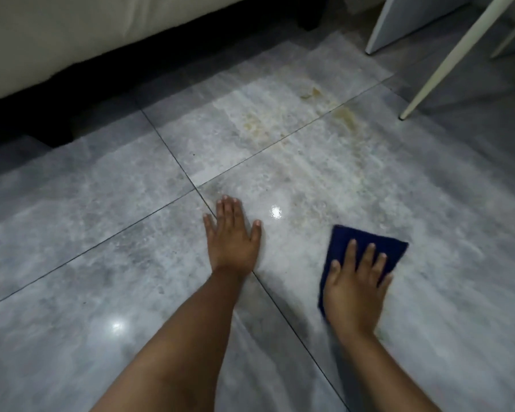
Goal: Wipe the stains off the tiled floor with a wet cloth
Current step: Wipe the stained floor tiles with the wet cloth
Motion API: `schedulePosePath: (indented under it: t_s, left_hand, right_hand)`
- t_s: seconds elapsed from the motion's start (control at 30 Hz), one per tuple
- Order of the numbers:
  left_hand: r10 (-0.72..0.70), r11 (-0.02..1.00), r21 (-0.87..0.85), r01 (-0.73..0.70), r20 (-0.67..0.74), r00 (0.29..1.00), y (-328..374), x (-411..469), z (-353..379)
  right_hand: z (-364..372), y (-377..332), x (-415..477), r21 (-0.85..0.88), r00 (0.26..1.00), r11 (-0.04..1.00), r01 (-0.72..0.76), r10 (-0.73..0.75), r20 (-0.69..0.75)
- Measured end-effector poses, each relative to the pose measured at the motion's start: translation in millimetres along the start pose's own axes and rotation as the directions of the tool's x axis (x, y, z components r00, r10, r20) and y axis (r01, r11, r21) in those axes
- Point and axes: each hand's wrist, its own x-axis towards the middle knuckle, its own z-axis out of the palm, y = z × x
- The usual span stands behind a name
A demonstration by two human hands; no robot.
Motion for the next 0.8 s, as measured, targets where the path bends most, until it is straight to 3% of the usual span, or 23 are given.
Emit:
schedulePosePath:
  t_s: [0.07,0.17,0.27,0.37,0.43,0.5,0.63,0.7,0.8]
  left_hand:
    - [0.005,1.000,-0.008,-0.005,0.002,1.000,-1.5,-0.3,-0.2]
    - [0.005,1.000,-0.003,-0.005,-0.013,1.000,-2.2,0.5,2.1]
    - [-0.001,1.000,-0.014,0.001,-0.012,1.000,-2.8,0.9,2.2]
    - [0.004,1.000,-0.026,-0.004,-0.006,1.000,-2.2,0.1,-0.1]
    - [-0.004,1.000,-0.029,0.004,-0.003,1.000,-1.2,0.3,-1.2]
    - [-0.004,1.000,-0.017,0.004,-0.003,1.000,-0.4,-1.0,-2.0]
    - [0.014,1.000,-0.002,-0.014,0.000,1.000,-3.2,-2.0,-0.5]
    - [0.017,1.000,-0.006,-0.017,0.004,1.000,-3.9,-1.5,0.4]
    - [0.020,1.000,-0.003,-0.020,-0.018,1.000,-4.5,-1.2,2.6]
  right_hand:
    - [12.0,-12.5,-29.8,-0.008,0.988,0.989,0.146,-0.146,0.042]
    - [13.1,-28.5,-0.8,-0.026,0.943,0.944,0.329,-0.327,0.055]
    - [3.9,-11.6,42.4,-0.009,0.989,0.991,0.134,-0.133,0.064]
    - [6.0,4.5,14.4,0.031,0.997,0.996,-0.081,0.081,0.012]
    - [11.8,-6.4,-29.6,0.054,0.996,0.995,-0.078,0.080,-0.034]
    - [19.8,-27.2,-61.7,0.093,1.000,0.995,0.026,-0.027,0.000]
    - [19.9,-40.8,-38.2,0.062,0.973,0.971,0.229,-0.231,0.017]
    - [13.0,-17.4,-12.2,0.016,0.984,0.986,0.168,-0.169,0.062]
    - [2.6,25.4,-19.2,0.038,0.996,0.997,-0.068,0.066,0.059]
